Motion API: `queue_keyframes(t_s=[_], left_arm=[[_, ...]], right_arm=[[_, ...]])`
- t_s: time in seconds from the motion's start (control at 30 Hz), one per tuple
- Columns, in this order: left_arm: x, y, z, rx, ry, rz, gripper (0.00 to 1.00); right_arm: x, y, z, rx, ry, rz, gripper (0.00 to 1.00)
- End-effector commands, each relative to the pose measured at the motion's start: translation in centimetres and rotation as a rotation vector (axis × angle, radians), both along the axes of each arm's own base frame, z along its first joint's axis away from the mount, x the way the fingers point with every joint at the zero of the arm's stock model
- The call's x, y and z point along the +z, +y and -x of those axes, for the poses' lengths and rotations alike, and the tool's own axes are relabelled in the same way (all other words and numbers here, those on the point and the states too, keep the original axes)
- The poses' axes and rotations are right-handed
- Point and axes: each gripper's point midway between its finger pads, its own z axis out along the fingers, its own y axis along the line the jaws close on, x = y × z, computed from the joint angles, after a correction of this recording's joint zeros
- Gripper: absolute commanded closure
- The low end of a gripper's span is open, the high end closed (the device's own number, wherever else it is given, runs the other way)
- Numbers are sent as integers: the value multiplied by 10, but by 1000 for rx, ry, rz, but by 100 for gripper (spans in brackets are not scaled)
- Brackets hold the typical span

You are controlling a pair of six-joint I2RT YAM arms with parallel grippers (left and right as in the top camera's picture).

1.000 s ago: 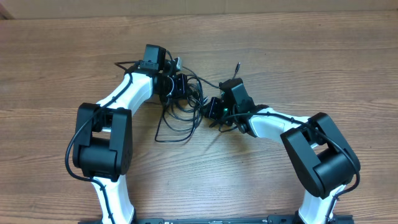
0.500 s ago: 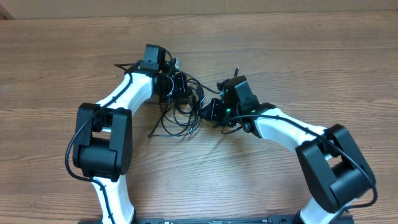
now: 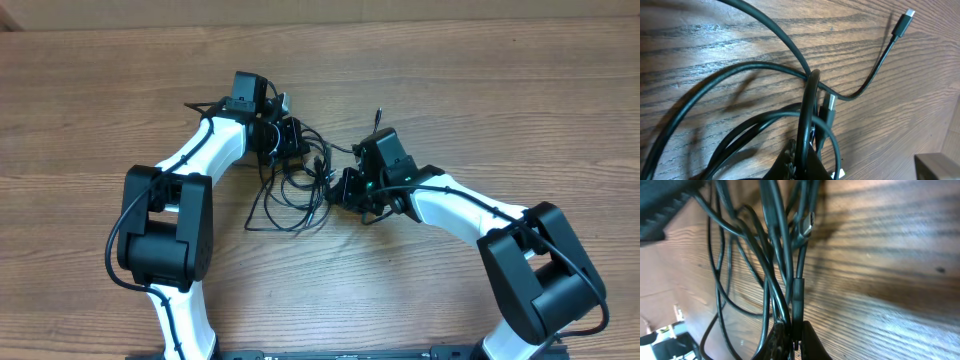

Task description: Untangle cables

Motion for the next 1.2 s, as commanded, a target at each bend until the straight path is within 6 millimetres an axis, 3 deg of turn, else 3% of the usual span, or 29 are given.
queue_keyframes(t_s=[0.0,0.23,0.5,0.9,1.0,1.1,1.17], left_arm=[[2,2,-2,13,-5,-1,96],[2,2,-2,14,-5,-1,96],[2,2,-2,14,-5,-2,96],[-2,8,-4,31,-13,-41,96],[-2,8,-4,31,-13,-42,96],[-2,8,-4,31,-13,-42,96],[-2,8,-4,31,-13,-42,94]], right_arm=[[7,7,5,-9,-23,32,96],[0,19,17,-3,-62,112,96],[-2,7,-1,-86,-127,187,96],[-1,5,-5,-102,-135,185,90],[-2,3,-6,-106,-139,192,67],[-2,1,-9,-119,-150,207,33],[-2,-1,-10,-124,-155,213,25]])
